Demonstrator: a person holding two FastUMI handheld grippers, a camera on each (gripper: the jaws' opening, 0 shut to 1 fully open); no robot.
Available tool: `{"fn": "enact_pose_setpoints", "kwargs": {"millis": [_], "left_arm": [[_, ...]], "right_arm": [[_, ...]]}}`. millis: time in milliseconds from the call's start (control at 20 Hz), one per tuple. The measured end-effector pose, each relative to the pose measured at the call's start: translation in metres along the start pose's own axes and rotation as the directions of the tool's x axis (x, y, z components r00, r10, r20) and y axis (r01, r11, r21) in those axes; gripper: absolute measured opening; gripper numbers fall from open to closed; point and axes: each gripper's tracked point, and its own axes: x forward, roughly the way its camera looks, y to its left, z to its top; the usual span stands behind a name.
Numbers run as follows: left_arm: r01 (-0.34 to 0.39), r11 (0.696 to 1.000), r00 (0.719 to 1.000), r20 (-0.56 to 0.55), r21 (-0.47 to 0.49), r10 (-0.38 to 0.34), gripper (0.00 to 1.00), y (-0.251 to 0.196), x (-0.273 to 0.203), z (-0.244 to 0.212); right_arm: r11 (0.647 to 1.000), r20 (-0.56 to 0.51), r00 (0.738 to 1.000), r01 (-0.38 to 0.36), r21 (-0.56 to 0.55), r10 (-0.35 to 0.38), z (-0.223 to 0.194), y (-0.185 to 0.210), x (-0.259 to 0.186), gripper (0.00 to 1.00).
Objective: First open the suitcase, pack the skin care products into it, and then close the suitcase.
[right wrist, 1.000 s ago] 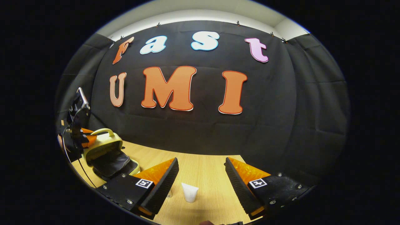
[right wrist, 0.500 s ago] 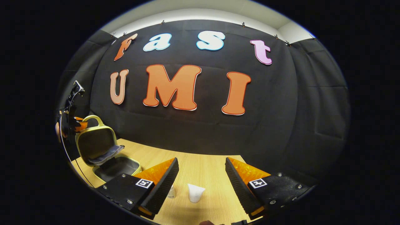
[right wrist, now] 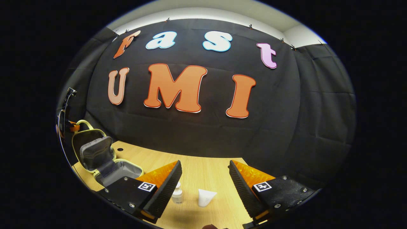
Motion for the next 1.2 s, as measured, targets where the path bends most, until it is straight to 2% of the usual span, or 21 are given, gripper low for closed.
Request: {"fn": "enact_pose_setpoints", "kwargs": {"millis": [150, 200, 300, 350, 450, 600, 700, 800, 950, 1000, 1200], "left_arm": [[-0.031, 0.999, 0.999, -0.039, -0.037, 0.03, 0.17, 0.011, 0.001, -0.007], [-0.015, 0.998, 0.999, -0.035, -0.062, 0.012, 0.17, 0.01, 0.001, -0.008], [-0.043, 0.998, 0.993, -0.11, -0.045, 0.038, 0.16, 0.015, 0.012, -0.032], [-0.072, 0.996, 0.99, -0.122, -0.05, 0.065, 0.13, 0.02, 0.013, -0.045], [-0.099, 0.992, 0.986, -0.143, -0.079, 0.087, 0.01, 0.015, 0.014, -0.049], [-0.098, 0.986, 0.987, -0.14, -0.134, 0.079, 0.01, 0.012, 0.01, -0.065], [-0.069, 0.985, 0.988, -0.149, -0.16, 0.045, 0.02, -0.002, 0.002, -0.074], [-0.047, 0.985, 0.992, -0.125, -0.163, 0.026, 0.32, -0.017, -0.007, -0.07], [-0.019, 0.99, 0.999, -0.046, -0.143, 0.012, 0.4, -0.042, -0.031, -0.046], [-0.004, 0.991, 1.0, -0.009, -0.134, 0.003, 0.58, -0.052, -0.039, -0.035], [0.029, 0.998, 0.993, 0.114, -0.056, -0.022, 0.88, -0.101, -0.076, 0.011]], "right_arm": [[1.0, -0.022, 1.0, -0.007, 0.001, 0.007, -0.005, 0.019, -0.002, 0.96], [1.0, -0.03, 1.0, -0.01, 0.005, 0.01, -0.007, 0.025, -0.003, 0.96], [1.0, -0.042, 0.999, -0.013, 0.012, 0.014, -0.009, 0.035, -0.005, 0.96], [1.0, -0.043, 0.999, -0.015, 0.01, 0.015, -0.008, 0.04, -0.006, 0.96], [1.0, -0.042, 0.999, -0.01, -0.005, 0.01, -0.008, 0.045, -0.01, 0.96], [1.0, -0.059, 0.998, -0.004, -0.01, 0.004, -0.014, 0.047, -0.013, 0.96], [1.0, -0.065, 0.998, 0.003, 0.002, -0.003, -0.016, 0.046, -0.014, 0.96], [1.0, -0.068, 0.998, 0.007, 0.01, -0.007, -0.019, 0.043, -0.014, 0.96], [1.0, -0.068, 0.998, 0.016, 0.016, -0.014, -0.023, 0.037, -0.012, 0.96], [1.0, -0.064, 0.998, 0.018, 0.019, -0.017, -0.024, 0.033, -0.012, 0.96], [1.0, -0.035, 0.999, 0.017, 0.021, -0.016, -0.025, 0.018, -0.01, 0.96]]}}
